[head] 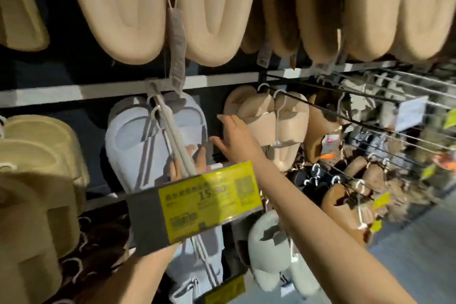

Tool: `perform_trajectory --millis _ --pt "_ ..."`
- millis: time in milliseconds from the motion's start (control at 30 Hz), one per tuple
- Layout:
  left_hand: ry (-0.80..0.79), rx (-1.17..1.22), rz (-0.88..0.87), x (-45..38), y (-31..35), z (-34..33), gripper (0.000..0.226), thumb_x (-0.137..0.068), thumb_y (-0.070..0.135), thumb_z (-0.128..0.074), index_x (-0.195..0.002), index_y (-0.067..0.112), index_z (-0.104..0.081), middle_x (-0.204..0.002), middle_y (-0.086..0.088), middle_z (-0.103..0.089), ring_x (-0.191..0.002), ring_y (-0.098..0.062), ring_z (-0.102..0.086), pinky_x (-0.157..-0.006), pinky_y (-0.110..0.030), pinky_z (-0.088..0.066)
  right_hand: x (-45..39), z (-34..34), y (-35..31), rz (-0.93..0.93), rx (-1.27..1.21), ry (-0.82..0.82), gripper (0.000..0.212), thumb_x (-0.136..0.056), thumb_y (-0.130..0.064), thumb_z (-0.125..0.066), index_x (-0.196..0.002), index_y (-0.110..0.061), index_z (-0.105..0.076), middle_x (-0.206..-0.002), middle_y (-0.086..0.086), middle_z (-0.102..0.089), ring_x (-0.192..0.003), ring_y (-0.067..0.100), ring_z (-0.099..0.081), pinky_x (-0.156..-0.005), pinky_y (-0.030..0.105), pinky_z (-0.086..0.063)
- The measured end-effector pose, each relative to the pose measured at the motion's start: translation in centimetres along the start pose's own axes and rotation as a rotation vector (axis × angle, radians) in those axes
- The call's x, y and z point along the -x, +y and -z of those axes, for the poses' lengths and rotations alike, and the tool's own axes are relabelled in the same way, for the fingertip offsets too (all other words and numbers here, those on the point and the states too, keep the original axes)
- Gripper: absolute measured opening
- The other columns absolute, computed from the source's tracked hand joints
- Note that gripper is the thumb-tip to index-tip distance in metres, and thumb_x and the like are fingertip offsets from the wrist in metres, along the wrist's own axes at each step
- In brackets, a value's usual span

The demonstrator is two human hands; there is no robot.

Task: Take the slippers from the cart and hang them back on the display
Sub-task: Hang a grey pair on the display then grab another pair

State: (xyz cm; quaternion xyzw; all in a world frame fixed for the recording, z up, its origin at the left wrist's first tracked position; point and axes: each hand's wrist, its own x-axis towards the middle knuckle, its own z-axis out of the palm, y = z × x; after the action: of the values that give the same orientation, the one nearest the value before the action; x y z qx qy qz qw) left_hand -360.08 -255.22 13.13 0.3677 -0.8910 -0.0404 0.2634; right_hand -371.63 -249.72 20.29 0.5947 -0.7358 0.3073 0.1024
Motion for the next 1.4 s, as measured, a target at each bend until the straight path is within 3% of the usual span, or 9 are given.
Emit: perform_trajectory --millis 100,167,300,533,700,833,1067,1233,1400 --pt "0.117 0.052 -0.138 1.3 4.9 1.3 0.036 -0.088 0.032 -0.033 -0.089 0.013 -0.064 -0.094 -0.011 -0.058 -0.083 -0.029 -0.055 -0.074 -0.037 -0.036 5.2 4.6 3.6 -0.114 0.074 0.068 0.047 -0.086 -0.023 -0.062 -0.126 -0.002 -0.049 -0.119 0.019 -0.054 -0.108 0.036 -0.052 -0.088 0.041 -0.044" --pt "0.050 0.075 -0.154 2.1 9.1 2.7 0.032 -0.083 0.021 -0.042 -0.089 0.007 -0.070 -0.093 -0.014 -0.065 -0.087 -0.034 -0.061 -0.079 -0.033 -0.034 9.1 7.7 5.5 -0.189 0.127 0.114 0.049 -0.087 -0.023 -0.061 -0.129 -0.004 -0.047 -0.122 0.017 -0.053 -0.111 0.034 -0.051 -0.092 0.042 -0.043" --pt "-0.094 0.174 -0.249 5.4 18.3 3.1 0.027 -0.092 0.021 -0.048 -0.113 0.013 -0.063 -0.117 -0.007 -0.060 -0.114 -0.026 -0.048 -0.094 -0.039 -0.037 18.0 13.3 8.8 -0.306 0.202 0.191 0.044 -0.085 -0.022 -0.064 -0.123 -0.004 -0.051 -0.116 0.016 -0.055 -0.108 0.034 -0.052 -0.090 0.042 -0.044" --pt "-0.188 0.404 -0.536 14.3 37.4 0.7 0.021 -0.089 0.023 -0.053 -0.100 0.014 -0.068 -0.106 -0.008 -0.066 -0.106 -0.030 -0.056 -0.088 -0.037 -0.043 37.8 25.0 13.8 -0.582 0.390 0.271 0.038 -0.079 -0.018 -0.069 -0.113 -0.005 -0.058 -0.108 0.015 -0.062 -0.100 0.036 -0.058 -0.084 0.042 -0.051" --pt "-0.298 0.527 -0.762 21.7 50.3 -1.0 0.025 -0.090 0.023 -0.051 -0.109 0.017 -0.066 -0.110 -0.005 -0.065 -0.108 -0.028 -0.055 -0.087 -0.036 -0.044 51.6 32.8 15.3 -0.822 0.533 0.361 0.039 -0.078 -0.019 -0.067 -0.113 -0.002 -0.059 -0.106 0.016 -0.063 -0.096 0.037 -0.061 -0.084 0.042 -0.053" --pt "-0.385 0.631 -0.993 28.1 59.3 -0.9 0.024 -0.087 0.021 -0.052 -0.101 0.013 -0.070 -0.100 -0.009 -0.068 -0.098 -0.032 -0.061 -0.080 -0.039 -0.049 60.6 37.8 14.3 -1.046 0.606 0.488 0.037 -0.075 -0.022 -0.065 -0.105 -0.001 -0.062 -0.097 0.014 -0.065 -0.086 0.034 -0.063 -0.079 0.032 -0.048" --pt "-0.597 0.708 -1.418 41.6 70.9 -0.7 0.026 -0.092 0.024 -0.048 -0.110 0.017 -0.066 -0.110 -0.004 -0.065 -0.107 -0.027 -0.056 -0.082 -0.034 -0.045 75.4 40.3 9.2 -1.484 0.753 0.703 0.033 -0.081 -0.027 -0.056 -0.104 -0.003 -0.062 -0.094 0.012 -0.063 -0.089 0.032 -0.060 -0.081 0.027 -0.038" --pt "-0.759 0.725 -1.713 50.0 77.2 -1.1 0.028 -0.094 0.026 -0.044 -0.110 0.020 -0.065 -0.108 -0.001 -0.065 -0.103 -0.023 -0.058 -0.077 -0.033 -0.047 82.3 41.5 7.3 -1.789 0.841 0.805 0.037 -0.088 -0.022 -0.061 -0.121 -0.007 -0.056 -0.118 0.009 -0.059 -0.114 0.025 -0.050 -0.097 0.029 -0.036" --pt "-0.877 0.745 -1.982 56.8 83.3 -0.4 0.028 -0.095 0.028 -0.043 -0.112 0.019 -0.064 -0.110 -0.001 -0.065 -0.104 -0.022 -0.058 -0.080 -0.035 -0.047 87.0 42.6 6.3 -2.035 0.915 0.987 0.034 -0.087 -0.021 -0.063 -0.118 -0.009 -0.057 -0.115 0.009 -0.060 -0.112 0.027 -0.052 -0.094 0.031 -0.039"
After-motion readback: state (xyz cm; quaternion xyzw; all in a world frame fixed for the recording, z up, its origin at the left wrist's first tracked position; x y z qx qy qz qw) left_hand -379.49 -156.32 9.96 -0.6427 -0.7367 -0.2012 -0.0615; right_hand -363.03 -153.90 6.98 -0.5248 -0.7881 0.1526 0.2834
